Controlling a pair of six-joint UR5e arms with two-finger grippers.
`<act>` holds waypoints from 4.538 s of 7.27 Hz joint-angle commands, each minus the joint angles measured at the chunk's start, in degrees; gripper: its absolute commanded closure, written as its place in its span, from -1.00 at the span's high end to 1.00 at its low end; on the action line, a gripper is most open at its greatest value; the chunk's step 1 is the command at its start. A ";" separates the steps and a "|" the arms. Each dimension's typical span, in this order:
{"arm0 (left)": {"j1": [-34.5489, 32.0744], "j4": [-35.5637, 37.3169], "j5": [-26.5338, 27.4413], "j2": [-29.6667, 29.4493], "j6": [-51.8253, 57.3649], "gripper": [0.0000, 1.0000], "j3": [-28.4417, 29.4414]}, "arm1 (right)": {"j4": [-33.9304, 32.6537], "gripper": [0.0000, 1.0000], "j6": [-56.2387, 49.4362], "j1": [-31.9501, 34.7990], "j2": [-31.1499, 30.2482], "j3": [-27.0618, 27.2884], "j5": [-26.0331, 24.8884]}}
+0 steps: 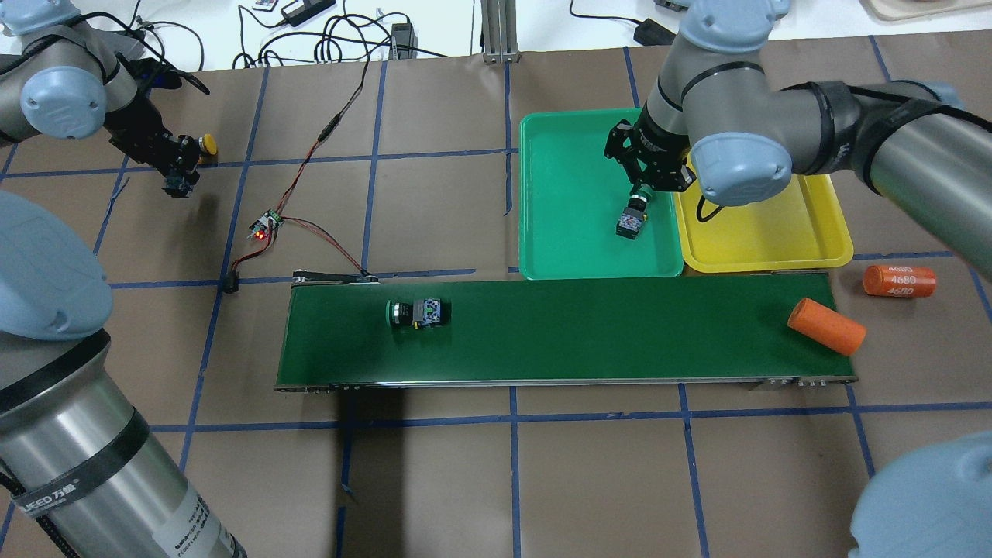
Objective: Sort buttons by color to trays
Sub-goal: 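Lift green button toward green tray with right gripper while left reaches buttons, then release green button in green tray while left gripper grasps a yellow-capped button, then lower the right gripper onto the second green button on the belt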
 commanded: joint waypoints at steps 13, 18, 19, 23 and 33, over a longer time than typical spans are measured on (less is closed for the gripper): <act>-19.27 -1.58 -1.32 29.17 -34.54 1.00 -29.13 | 20.58 1.00 5.81 -4.76 -24.34 12.94 -6.76; -2.29 -1.27 0.00 -2.95 -30.49 1.00 11.27 | 20.23 1.00 5.99 -4.51 -24.08 12.84 -6.58; -2.01 -1.27 0.00 -9.81 -31.01 1.00 19.90 | 20.31 1.00 6.08 -4.51 -24.07 12.93 -6.50; -1.74 -3.37 3.49 -20.50 -29.27 1.00 31.23 | 20.14 1.00 6.34 -4.42 -23.99 13.02 -4.57; 0.01 -11.18 1.58 -21.39 -26.09 0.53 31.58 | 13.81 1.00 6.95 -4.33 -23.02 14.87 3.00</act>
